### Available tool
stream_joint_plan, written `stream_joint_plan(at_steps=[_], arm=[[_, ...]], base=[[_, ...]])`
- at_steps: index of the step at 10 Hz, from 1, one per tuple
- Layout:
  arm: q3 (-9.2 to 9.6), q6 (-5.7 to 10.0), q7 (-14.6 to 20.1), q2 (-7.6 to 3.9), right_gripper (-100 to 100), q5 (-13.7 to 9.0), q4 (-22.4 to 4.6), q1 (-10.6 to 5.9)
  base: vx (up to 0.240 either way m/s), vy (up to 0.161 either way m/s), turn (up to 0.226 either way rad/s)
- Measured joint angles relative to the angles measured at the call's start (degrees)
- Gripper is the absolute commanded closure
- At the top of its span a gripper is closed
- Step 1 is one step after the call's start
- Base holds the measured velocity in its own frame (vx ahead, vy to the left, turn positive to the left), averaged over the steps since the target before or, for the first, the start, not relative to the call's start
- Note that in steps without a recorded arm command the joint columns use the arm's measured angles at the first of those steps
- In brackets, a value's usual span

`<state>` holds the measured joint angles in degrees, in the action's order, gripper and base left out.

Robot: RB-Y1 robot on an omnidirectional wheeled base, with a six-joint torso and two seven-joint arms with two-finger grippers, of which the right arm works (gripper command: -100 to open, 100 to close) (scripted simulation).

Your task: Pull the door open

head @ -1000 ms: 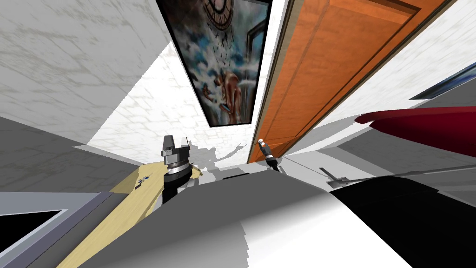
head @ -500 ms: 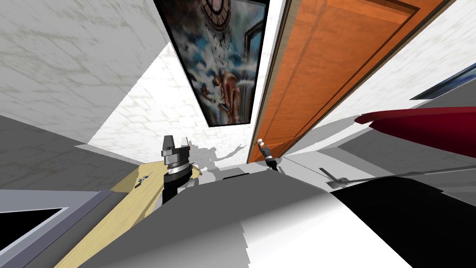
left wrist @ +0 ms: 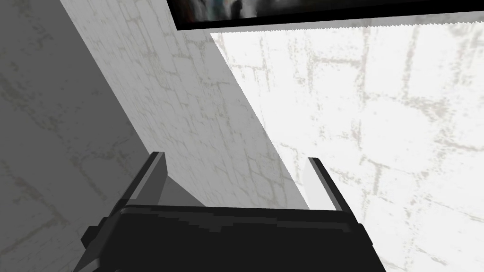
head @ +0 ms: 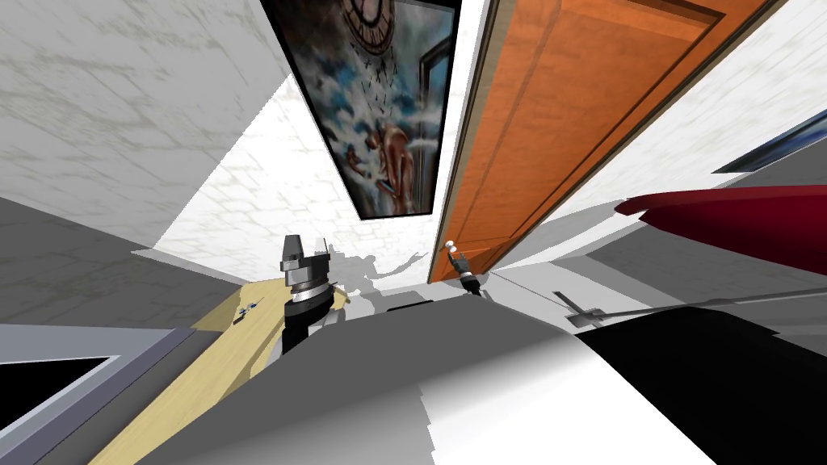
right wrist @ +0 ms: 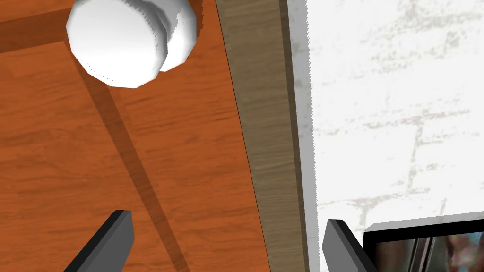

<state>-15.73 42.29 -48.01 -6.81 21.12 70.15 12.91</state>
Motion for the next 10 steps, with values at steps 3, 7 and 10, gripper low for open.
stream_joint_plan(at_steps=[3,7,10], arm=[[-0.64,0.94,-2.3,0.08,-100,0.8,-3.0,-1.11],[-1.67,2.58,-5.9,0.25,-100,2.1,-7.9,-2.94],[-2.39,3.58,-8.8,0.59,-100,3.2,-11.3,-4.18]], base=[[-0.017,-0.036,0.006],[-0.026,-0.048,0.007],[-0.03,-0.054,0.005]])
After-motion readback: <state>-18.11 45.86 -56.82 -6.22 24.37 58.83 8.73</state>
